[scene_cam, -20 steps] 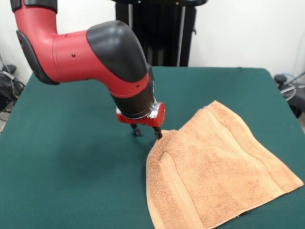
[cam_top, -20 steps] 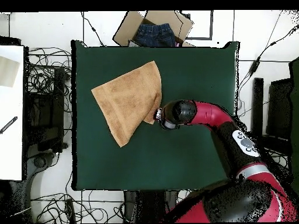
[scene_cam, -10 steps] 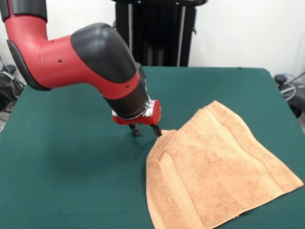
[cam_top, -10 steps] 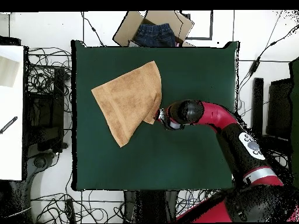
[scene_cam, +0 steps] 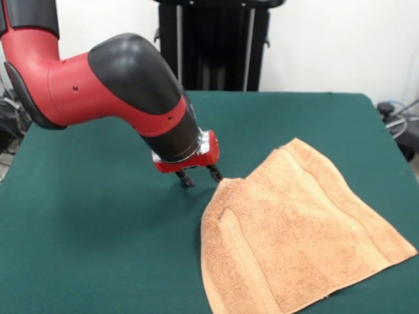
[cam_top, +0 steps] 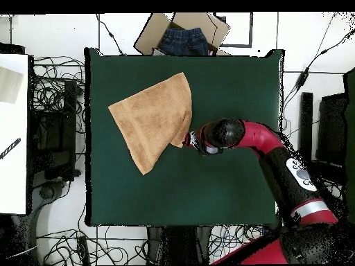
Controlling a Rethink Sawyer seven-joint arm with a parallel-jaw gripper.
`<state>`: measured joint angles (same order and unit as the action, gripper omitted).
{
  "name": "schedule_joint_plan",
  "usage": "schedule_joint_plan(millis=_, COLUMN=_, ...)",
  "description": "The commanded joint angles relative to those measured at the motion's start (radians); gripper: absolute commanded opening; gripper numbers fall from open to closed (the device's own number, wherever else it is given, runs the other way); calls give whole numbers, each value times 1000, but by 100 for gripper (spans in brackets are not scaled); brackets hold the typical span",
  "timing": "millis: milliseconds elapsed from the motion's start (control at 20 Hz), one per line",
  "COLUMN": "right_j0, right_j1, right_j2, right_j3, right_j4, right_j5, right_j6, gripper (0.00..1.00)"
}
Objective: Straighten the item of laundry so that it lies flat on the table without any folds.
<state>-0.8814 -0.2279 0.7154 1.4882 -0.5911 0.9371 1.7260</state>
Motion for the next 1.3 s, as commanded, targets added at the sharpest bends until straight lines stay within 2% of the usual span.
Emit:
schedule_joint_plan(millis=50, right_j0=17, right_j1=48, right_j2=-144, right_j3=-231, right_j4=-319, right_j5=-265, right_j6=-153, gripper=100)
schedule_joint_plan(millis=400, right_j0=66, right_j1=23, right_j2=-154, right_j3=-201, right_j4=-295, right_j5=-235, right_j6=-38, gripper=100)
schedule_joint_plan(millis=550, right_j0=101, right_j1=-3, right_j2=-173, right_j3=-171, right_j4=-279, right_j5=-235, right_j6=48, gripper=100)
schedule_joint_plan(millis=850, right_j0=160, right_j1=-24, right_j2=-213, right_j3=-159, right_j4=-237, right_j5=-210, right_j6=138, gripper=100)
schedule_joint_plan(millis=1300, right_j0=213, right_j1=-15, right_j2=-243, right_j3=-113, right_j4=-132, right_j5=-252, right_j6=239, gripper=100)
